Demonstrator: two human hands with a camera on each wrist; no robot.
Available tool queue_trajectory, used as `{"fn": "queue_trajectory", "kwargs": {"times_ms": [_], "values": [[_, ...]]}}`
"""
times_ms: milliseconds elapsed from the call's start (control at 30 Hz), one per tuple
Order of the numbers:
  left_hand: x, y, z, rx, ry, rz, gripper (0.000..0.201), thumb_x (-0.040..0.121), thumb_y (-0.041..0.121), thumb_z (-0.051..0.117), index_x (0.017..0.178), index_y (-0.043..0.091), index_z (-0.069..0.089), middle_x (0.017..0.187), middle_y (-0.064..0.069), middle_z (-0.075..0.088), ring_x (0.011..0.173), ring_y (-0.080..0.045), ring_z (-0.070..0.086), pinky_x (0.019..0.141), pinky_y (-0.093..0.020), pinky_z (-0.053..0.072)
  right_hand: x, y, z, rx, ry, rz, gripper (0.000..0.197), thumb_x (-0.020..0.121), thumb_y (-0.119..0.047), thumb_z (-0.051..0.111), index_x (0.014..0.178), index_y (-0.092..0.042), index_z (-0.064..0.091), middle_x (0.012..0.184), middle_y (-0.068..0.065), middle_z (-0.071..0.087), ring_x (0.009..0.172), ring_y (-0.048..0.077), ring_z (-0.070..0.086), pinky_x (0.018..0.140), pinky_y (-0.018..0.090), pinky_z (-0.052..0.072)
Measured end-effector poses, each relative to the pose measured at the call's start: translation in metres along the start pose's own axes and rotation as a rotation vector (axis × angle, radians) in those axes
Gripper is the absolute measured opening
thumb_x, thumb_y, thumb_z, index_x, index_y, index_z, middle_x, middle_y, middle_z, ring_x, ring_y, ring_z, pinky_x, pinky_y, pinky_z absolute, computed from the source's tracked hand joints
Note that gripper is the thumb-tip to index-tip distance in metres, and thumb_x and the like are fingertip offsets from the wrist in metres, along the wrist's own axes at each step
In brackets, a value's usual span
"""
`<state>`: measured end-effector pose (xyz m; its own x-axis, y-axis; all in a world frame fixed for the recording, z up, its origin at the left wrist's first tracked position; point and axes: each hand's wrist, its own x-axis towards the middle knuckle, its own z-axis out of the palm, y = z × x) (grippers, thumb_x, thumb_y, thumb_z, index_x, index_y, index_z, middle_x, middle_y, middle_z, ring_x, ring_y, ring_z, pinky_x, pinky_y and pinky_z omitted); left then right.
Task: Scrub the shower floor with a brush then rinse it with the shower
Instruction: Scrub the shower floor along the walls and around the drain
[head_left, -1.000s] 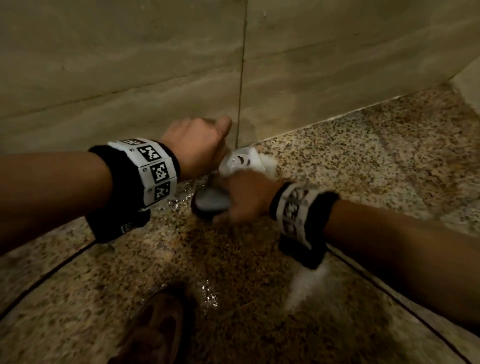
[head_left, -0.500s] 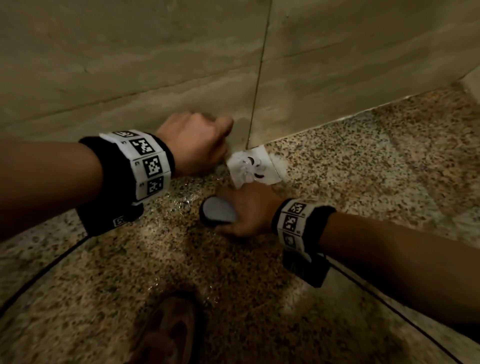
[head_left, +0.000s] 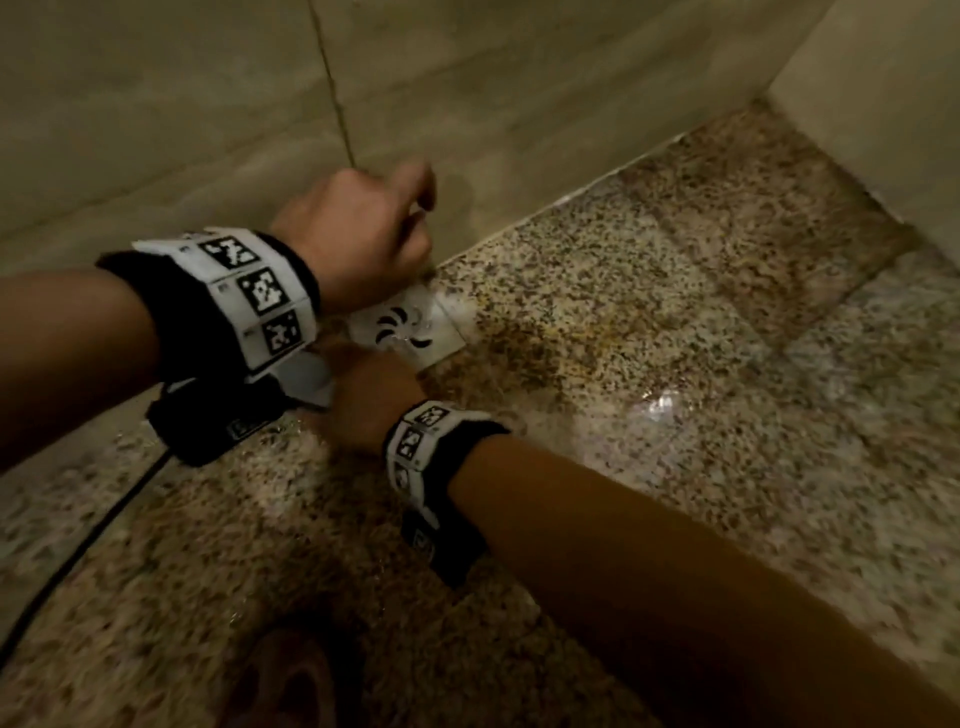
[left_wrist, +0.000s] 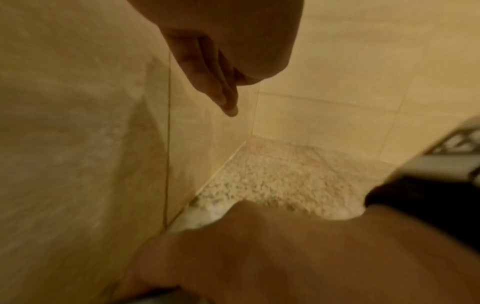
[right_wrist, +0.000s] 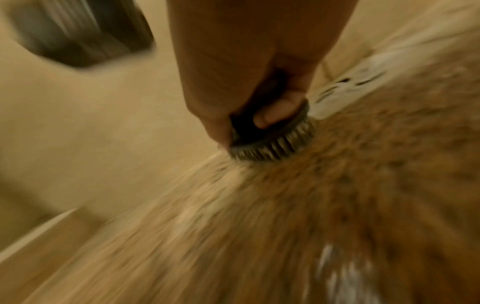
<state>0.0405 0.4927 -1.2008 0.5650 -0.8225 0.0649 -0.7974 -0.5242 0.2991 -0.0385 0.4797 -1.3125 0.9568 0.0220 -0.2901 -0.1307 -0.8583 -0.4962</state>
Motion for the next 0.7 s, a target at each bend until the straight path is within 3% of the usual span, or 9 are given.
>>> {"fn": "queue_trajectory", "kwargs": {"times_ms": [100,200,267,367,400,533,633,700], "values": [[0.015,0.000,-0.004,-0.059,0.105,0.061,0.023,0.089,0.022,0.048,0.110,0.011,0.051,0.080,-0.016,0.065,0.071,-0.034,0.061,0.067,-0.043,0.052,0.005,0.027,-0.036,-0.028,0.096,0.112,0.045,0.090,-0.038,0.057,0.127,-0.013,0.057,0.123,0.014,0.061,0.112,0.032,0.058,0.092,0.038,0.048],[0.021,-0.004,-0.005,-0.054,0.123,0.105,0.023,0.089,0.022,0.049,0.108,0.010,0.052,0.079,-0.016,0.065,0.070,-0.034,0.061,0.066,-0.042,0.052,0.008,0.060,-0.055,-0.139,0.130,0.253,0.054,0.087,-0.043,0.059,0.131,-0.012,0.049,0.128,0.015,0.051,0.116,0.034,0.053,0.093,0.037,0.044],[0.024,-0.005,-0.003,-0.013,0.078,0.109,0.024,0.090,0.023,0.049,0.111,0.010,0.052,0.080,-0.016,0.065,0.072,-0.034,0.061,0.066,-0.039,0.050,0.007,0.056,-0.049,-0.117,0.178,0.189,0.057,0.087,-0.048,0.059,0.131,-0.014,0.050,0.128,0.013,0.054,0.115,0.033,0.054,0.089,0.034,0.044],[0.026,-0.004,0.005,0.024,0.001,0.076,0.023,0.091,0.024,0.047,0.111,0.013,0.050,0.080,-0.015,0.063,0.073,-0.034,0.059,0.066,-0.039,0.050,0.000,0.041,-0.028,-0.097,0.044,-0.026,0.063,0.087,-0.051,0.061,0.137,-0.015,0.048,0.128,0.010,0.060,0.113,0.029,0.058,0.086,0.031,0.044],[0.025,-0.001,0.008,0.029,-0.034,0.058,0.023,0.091,0.025,0.047,0.111,0.014,0.050,0.079,-0.014,0.061,0.072,-0.033,0.058,0.065,-0.039,0.050,0.000,0.043,-0.028,-0.116,0.022,-0.030,0.064,0.087,-0.052,0.061,0.137,-0.016,0.047,0.127,0.010,0.061,0.112,0.029,0.059,0.085,0.031,0.044],[0.024,0.006,0.023,0.055,-0.141,0.090,0.024,0.092,0.025,0.047,0.113,0.014,0.048,0.069,0.002,0.046,0.069,-0.027,0.053,0.063,-0.035,0.046,0.000,0.091,-0.060,-0.027,0.187,0.208,0.060,0.082,-0.056,0.059,0.127,-0.016,0.052,0.114,0.011,0.065,0.103,0.033,0.061,0.072,0.030,0.039],[0.027,0.006,0.028,0.059,-0.182,0.161,0.026,0.094,0.028,0.047,0.115,0.014,0.045,0.074,-0.002,0.056,0.068,-0.027,0.056,0.063,-0.036,0.049,-0.037,0.135,-0.095,0.068,0.323,0.257,0.055,0.082,-0.053,0.064,0.120,-0.018,0.047,0.101,0.008,0.066,0.087,0.031,0.063,0.066,0.032,0.043],[0.032,0.006,0.034,0.032,-0.213,0.184,0.025,0.093,0.027,0.047,0.115,0.015,0.045,0.079,-0.006,0.062,0.068,-0.028,0.057,0.065,-0.037,0.051,-0.073,0.164,-0.110,0.024,0.350,0.380,0.054,0.082,-0.059,0.063,0.116,-0.022,0.044,0.091,0.002,0.061,0.076,0.026,0.058,0.062,0.032,0.041]]}}
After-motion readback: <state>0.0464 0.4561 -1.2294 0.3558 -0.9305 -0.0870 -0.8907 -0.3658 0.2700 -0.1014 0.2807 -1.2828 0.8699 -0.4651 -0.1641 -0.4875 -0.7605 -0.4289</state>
